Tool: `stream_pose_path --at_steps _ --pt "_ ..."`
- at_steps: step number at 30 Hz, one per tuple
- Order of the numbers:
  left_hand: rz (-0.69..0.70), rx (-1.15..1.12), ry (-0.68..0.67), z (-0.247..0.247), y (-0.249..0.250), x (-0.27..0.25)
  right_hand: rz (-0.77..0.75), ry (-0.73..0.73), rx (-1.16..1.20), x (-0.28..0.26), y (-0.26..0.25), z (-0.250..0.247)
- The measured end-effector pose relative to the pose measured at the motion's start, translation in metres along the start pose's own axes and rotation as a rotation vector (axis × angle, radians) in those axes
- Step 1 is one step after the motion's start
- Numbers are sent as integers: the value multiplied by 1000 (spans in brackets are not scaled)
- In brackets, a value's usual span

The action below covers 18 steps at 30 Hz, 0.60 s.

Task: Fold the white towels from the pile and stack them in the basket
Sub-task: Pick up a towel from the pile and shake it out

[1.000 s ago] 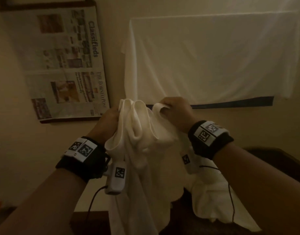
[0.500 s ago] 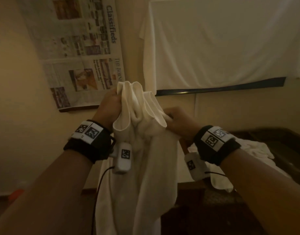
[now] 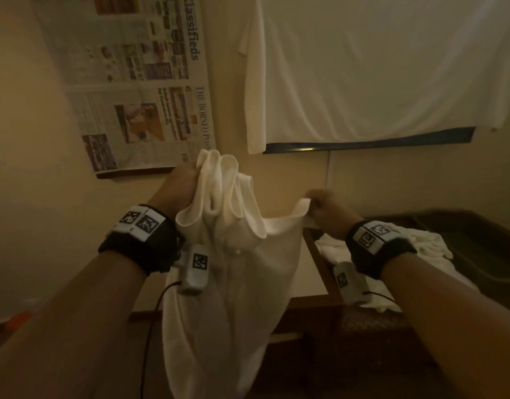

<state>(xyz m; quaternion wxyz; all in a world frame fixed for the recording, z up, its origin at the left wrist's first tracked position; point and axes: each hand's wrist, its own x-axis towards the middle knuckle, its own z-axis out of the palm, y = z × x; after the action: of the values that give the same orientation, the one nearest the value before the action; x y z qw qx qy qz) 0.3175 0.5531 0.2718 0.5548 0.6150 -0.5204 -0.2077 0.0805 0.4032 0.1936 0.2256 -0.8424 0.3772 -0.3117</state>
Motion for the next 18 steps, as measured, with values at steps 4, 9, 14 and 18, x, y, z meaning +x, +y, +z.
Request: stream_pose_path --at_steps 4,9,14,18 --pt "0 -71 -99 19 -16 1 -210 47 88 11 -62 -12" --pt "-15 -41 -194 51 -18 -9 -245 118 227 12 -97 -8" --pt "57 -173 -66 52 -18 -11 -120 63 322 -6 -77 -10" --pt "96 -188 -130 52 -14 -10 -64 122 423 -17 -74 -20"
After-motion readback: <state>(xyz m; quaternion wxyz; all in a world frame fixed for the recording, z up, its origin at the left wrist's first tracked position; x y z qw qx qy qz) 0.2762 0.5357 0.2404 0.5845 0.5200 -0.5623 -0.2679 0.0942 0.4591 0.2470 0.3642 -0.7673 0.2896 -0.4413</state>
